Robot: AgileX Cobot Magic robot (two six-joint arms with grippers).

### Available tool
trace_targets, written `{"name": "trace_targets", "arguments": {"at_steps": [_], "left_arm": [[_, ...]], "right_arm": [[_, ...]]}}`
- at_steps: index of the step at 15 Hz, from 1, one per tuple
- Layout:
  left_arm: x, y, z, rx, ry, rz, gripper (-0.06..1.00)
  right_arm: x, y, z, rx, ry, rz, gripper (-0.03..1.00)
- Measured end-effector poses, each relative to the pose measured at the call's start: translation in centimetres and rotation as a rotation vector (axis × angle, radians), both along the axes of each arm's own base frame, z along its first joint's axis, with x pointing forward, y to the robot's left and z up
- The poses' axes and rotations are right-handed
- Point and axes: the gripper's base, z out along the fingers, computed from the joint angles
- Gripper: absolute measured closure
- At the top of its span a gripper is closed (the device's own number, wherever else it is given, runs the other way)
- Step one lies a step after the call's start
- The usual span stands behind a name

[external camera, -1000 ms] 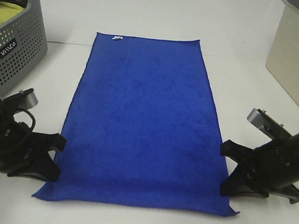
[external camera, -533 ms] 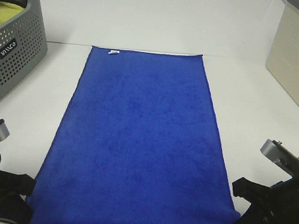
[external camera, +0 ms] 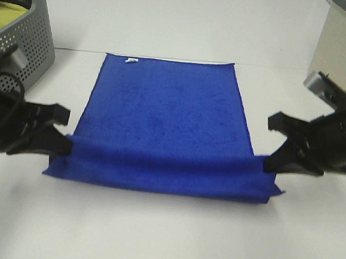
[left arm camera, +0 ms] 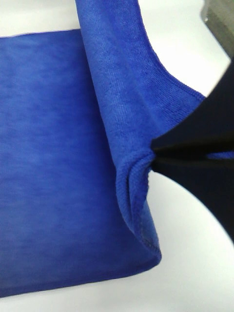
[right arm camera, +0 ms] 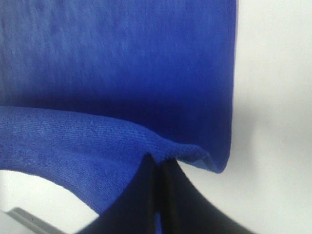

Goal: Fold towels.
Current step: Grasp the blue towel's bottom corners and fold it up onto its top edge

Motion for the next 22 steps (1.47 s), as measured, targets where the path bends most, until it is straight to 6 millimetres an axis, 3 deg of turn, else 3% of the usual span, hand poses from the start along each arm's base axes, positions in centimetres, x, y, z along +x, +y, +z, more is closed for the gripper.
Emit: {"name": "trace_targets", "arguments": {"at_steps": [2, 5, 7, 10, 14, 18, 21, 22], "left_arm": [[3.0, -0.6, 1.2, 0.000, -0.070, 0.014, 0.94], [7.7, -1.7, 0.6, 0.008, -0.095, 0.014, 0.94], [11.0, -1.8, 0.3, 0.008, -0.124, 0.031, 0.94], [16.0, -0.2, 0.4, -0.018, -0.165, 0.121, 0.94], [21.7, 0.4, -0.1, -0.037, -0.241, 0.137, 0.94], [26.2, -0.1, -2.2, -0.034, -0.302, 0.134, 0.94], [27.7, -0.3, -5.0, -0.021, -0.296, 0.123, 0.91], [27.9, -0.3, -5.5, -0.012, -0.299, 0.113, 0.86]], "right_arm": [[3.9, 0.2, 2.7, -0.021, -0.088, 0.006, 0.97], [9.6, 0.8, 3.7, -0.027, -0.109, 0.041, 0.97], [13.4, 1.3, 3.3, -0.015, -0.126, 0.048, 0.97], [18.6, 2.0, 2.2, 0.008, -0.156, 0.049, 0.97], [24.5, 2.6, 0.8, 0.028, -0.217, 0.042, 0.97], [28.1, 3.0, -2.2, 0.029, -0.266, 0.044, 0.97], [28.9, 2.9, -4.5, 0.018, -0.278, 0.023, 0.95], [29.0, 2.8, -4.9, 0.011, -0.283, 0.017, 0.88]]}}
